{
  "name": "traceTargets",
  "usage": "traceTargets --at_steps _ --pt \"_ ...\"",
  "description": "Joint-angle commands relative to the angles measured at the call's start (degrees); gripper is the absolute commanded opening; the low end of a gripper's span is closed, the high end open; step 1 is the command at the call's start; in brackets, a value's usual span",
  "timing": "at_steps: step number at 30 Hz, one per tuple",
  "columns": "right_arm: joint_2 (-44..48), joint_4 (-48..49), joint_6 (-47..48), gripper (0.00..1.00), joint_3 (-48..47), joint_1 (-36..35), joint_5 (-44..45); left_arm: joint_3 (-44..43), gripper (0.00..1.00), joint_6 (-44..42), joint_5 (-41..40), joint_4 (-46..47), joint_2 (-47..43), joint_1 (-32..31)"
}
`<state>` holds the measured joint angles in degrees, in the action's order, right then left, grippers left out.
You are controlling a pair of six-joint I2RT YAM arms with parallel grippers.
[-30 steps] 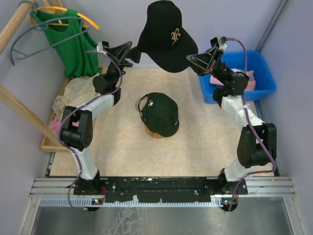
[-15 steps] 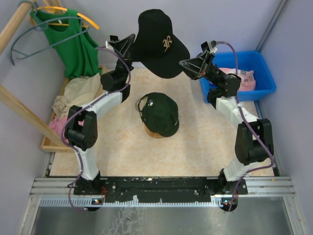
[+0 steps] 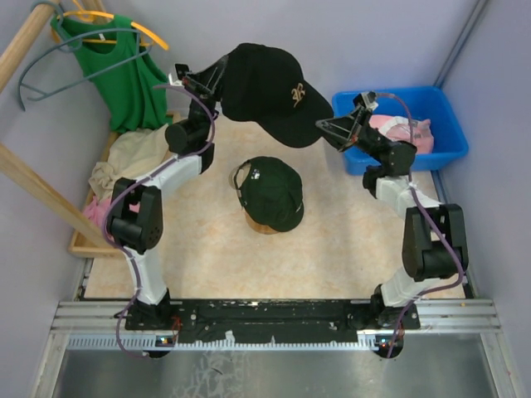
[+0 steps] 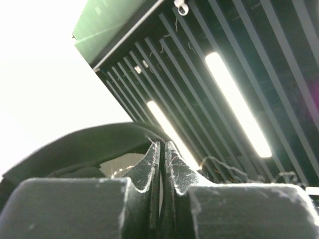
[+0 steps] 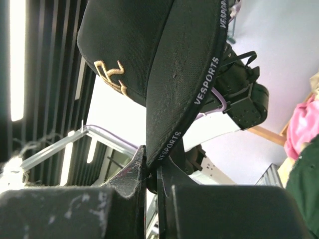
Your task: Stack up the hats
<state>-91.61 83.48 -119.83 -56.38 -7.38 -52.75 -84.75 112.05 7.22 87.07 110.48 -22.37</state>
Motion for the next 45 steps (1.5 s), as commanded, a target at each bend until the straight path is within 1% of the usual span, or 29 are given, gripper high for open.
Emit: traceTargets --at_steps 1,4,9,10,12,16,20,22,25,27,30,34,36,38,39,41,42,43,44,45 --pt "4.67 0.94 -3.75 0.0 0.11 5.42 -1.48 2.03 0.09 0.2 -0.5 10.82 -4.21 2.65" --pt "5.02 -0.16 -3.69 0.0 -0.77 7.22 -2.54 5.11 0.11 0.18 0.7 11.41 -6.19 3.65" --pt "5.77 -3.74 -2.86 0.0 -3.5 7.82 -4.79 12.3 0.13 -0.13 2.35 12.79 -9.86 4.46" --pt "5.97 -4.86 -2.53 0.0 -4.08 7.82 -5.6 13.46 0.15 -0.35 3.11 12.98 -10.46 4.7" --pt "6.37 -6.82 -1.77 0.0 -5.53 7.82 -7.64 15.2 0.2 -0.87 4.84 13.04 -11.56 5.44" --pt "7.27 -11.48 -0.94 0.0 -6.3 7.84 -9.69 20.49 0.27 -2.01 8.72 13.81 -14.49 8.13" --pt "7.31 -12.53 -1.19 0.0 -5.74 7.81 -10.65 28.95 0.27 -3.67 12.0 13.48 -19.48 11.33" --pt "6.97 -12.39 -1.2 0.0 -6.37 7.82 -11.19 32.27 0.27 -4.0 13.08 13.27 -21.19 11.95" --pt "7.13 -11.92 -1.58 0.0 -6.64 7.69 -11.08 34.2 0.36 -4.09 14.63 13.28 -22.01 12.38" --pt "7.08 -10.63 -2.54 0.0 -6.48 7.51 -10.55 34.48 0.38 -3.72 15.96 13.73 -22.06 12.79" --pt "6.83 -8.47 -3.93 0.0 -6.25 7.38 -10.43 36.42 0.48 -2.87 18.72 14.25 -22.5 14.47" --pt "7.19 -8.36 -3.48 0.0 -5.08 7.38 -10.71 41.63 0.56 -0.81 25.15 13.89 -23.74 16.9" --pt "7.24 -8.38 -3.27 0.0 -4.71 7.38 -10.74 43.76 0.58 -1.14 30.24 12.59 -25.07 17.22" --pt "6.95 -8.34 -3.22 0.0 -4.86 7.49 -10.75 45.99 0.58 -3.32 37.04 9.3 -27.18 17.27" --pt "6.77 -8.34 -3.26 0.0 -5.02 7.51 -10.58 47.13 0.59 -5.46 39.72 6.23 -28.74 17.29" --pt "6.27 -8.38 -3.54 0.0 -5.56 7.47 -10.46 47.82 0.61 -13.34 46.77 -4.32 -32.18 17.4" --pt "6.08 -8.34 -3.59 0.0 -5.84 7.46 -10.4 47.39 0.62 -18.94 49.73 -12.23 -34.32 17.3" --pt "5.95 -7.03 -3.62 0.0 -6.04 7.49 -10.36 46.14 0.63 -27.19 52.17 -22.63 -36.36 17.35" --pt "5.78 -6.7 -3.63 0.0 -6.18 7.47 -10.23 44.42 0.64 -35.44 53.14 -34.83 -38.78 17.36" --pt "5.68 -6.59 -3.63 0.0 -6.29 7.46 -10.18 41.66 0.66 -45.61 52.89 -47.63 -40.7 17.29"
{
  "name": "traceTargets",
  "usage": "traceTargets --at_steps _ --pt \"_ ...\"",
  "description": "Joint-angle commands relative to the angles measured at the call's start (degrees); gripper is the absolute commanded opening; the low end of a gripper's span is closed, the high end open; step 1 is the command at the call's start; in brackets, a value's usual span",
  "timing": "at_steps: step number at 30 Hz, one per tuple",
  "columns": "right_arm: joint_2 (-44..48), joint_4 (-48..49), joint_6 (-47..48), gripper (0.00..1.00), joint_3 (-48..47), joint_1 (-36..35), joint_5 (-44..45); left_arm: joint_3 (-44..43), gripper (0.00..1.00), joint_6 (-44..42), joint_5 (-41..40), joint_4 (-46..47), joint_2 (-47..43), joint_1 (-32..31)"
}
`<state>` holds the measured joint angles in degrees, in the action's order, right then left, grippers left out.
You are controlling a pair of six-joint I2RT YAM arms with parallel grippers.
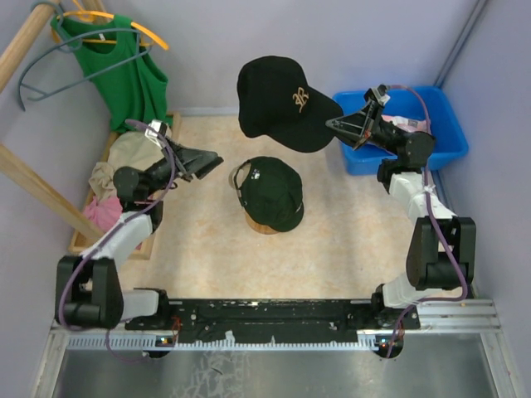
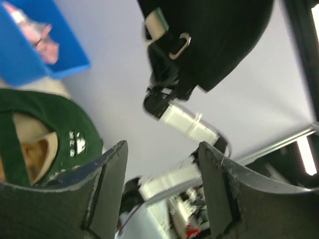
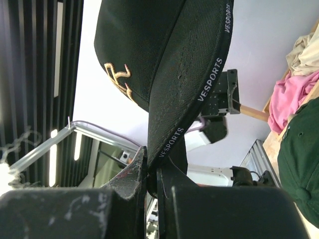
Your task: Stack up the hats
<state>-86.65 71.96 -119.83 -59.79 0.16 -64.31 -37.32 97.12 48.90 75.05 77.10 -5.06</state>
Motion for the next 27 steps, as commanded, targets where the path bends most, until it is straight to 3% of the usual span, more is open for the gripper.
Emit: traceTargets --at_steps 1,3,13,27 --pt "0.63 5.14 -3.65 0.0 -2.81 -0.08 1.5 -10.11 0.67 -40.62 9.51 -49.46 -8.64 -0.05" --pt "0.45 5.49 -3.85 0.0 -2.64 -0.07 1.79 -13.89 0.7 -52.0 5.69 -66.04 -9.72 -0.12" --pt "0.67 6.51 -4.36 0.0 -1.78 -0.08 2.31 -15.11 0.74 -61.12 1.59 -72.98 -6.21 -0.51" --pt "1.99 6.86 -4.25 0.0 0.43 -0.08 2.37 -18.2 0.74 -65.43 -4.05 -75.64 -1.75 -7.06"
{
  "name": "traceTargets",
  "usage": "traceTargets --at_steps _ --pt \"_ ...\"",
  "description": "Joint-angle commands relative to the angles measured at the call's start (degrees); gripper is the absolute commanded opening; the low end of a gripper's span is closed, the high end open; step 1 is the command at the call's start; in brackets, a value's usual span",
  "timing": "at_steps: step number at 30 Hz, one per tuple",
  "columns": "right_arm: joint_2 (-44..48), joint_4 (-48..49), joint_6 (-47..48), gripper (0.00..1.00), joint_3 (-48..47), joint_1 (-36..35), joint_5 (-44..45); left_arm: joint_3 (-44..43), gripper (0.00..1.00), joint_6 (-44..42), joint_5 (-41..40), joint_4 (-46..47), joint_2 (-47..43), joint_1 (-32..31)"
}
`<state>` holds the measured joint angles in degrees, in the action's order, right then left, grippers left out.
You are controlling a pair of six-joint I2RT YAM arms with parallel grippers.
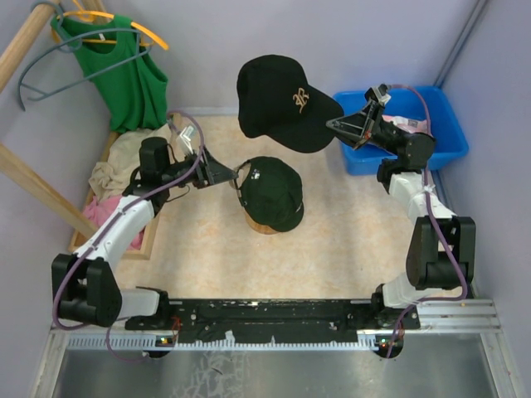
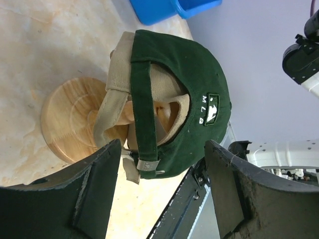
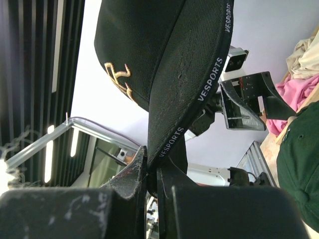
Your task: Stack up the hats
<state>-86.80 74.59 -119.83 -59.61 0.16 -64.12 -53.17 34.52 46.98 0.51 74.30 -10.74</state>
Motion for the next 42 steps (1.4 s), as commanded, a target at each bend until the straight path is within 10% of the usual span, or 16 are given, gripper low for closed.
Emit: traceTargets --at_steps 1,26,34,42 --pt "2.3 4.33 -4.26 0.0 0.34 -0.08 2.23 -2.55 0.74 -3.07 -2.46 -1.12 1.39 -1.6" --pt "2.16 5.46 -4.69 0.0 1.15 -0.05 2.63 -7.59 0.7 -6.9 -7.46 -3.77 10.09 -4.07" --pt "2.17 4.89 -3.92 0.0 2.58 -0.1 1.09 -7.38 0.25 -7.9 -5.94 -5.93 13.41 -4.35" --pt "2.48 4.1 -2.64 0.0 6.0 -0.36 -0.5 -1.66 0.15 -7.81 -5.24 -6.96 13.98 -4.12"
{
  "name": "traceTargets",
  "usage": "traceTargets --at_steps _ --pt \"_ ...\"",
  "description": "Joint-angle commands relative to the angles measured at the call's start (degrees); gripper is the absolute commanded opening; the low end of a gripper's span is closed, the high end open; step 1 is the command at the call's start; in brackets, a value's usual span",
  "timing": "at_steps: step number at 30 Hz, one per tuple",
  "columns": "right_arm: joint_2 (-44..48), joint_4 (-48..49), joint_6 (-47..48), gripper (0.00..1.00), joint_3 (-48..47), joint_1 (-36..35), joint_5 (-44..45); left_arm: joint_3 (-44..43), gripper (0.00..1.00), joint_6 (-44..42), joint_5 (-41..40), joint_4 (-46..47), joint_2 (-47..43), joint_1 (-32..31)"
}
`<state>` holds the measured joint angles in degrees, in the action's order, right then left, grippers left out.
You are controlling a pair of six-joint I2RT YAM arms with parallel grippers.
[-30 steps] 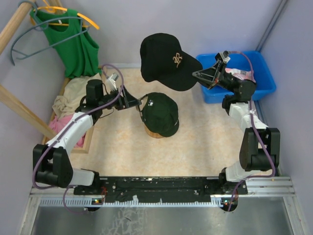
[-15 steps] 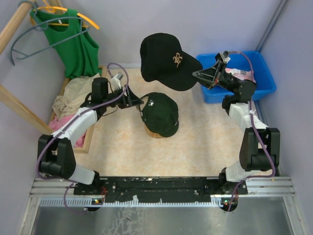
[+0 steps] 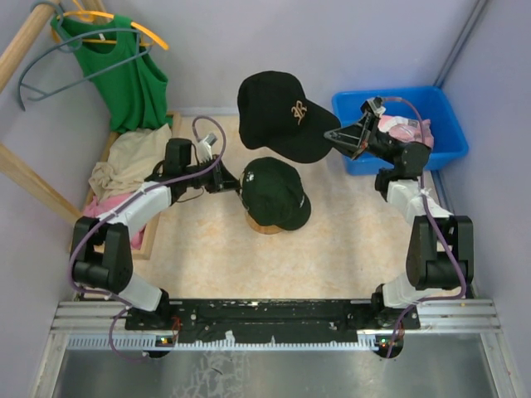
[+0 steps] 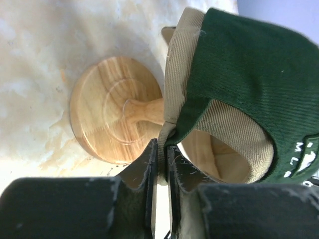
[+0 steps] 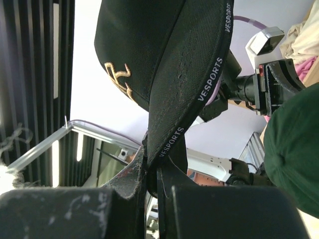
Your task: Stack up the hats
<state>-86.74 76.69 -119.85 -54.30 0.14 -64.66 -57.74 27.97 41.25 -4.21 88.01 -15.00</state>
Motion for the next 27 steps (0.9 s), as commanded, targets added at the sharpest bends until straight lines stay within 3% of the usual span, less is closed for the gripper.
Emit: traceTargets --at_steps 1,14,27 --pt "2.16 2.16 -2.53 0.0 0.81 -0.44 -0.14 3.59 0.15 -1.25 0.49 -2.32 0.04 0.34" --pt "-2.24 2.79 -2.19 0.0 1.22 -6.97 -2.54 7.8 0.18 -0.57 4.38 0.99 0.88 4.11" --pt "-0.15 -9.73 8.51 0.0 8.49 -8.76 -5.65 5.21 0.2 -0.07 11.25 4.06 6.41 9.11"
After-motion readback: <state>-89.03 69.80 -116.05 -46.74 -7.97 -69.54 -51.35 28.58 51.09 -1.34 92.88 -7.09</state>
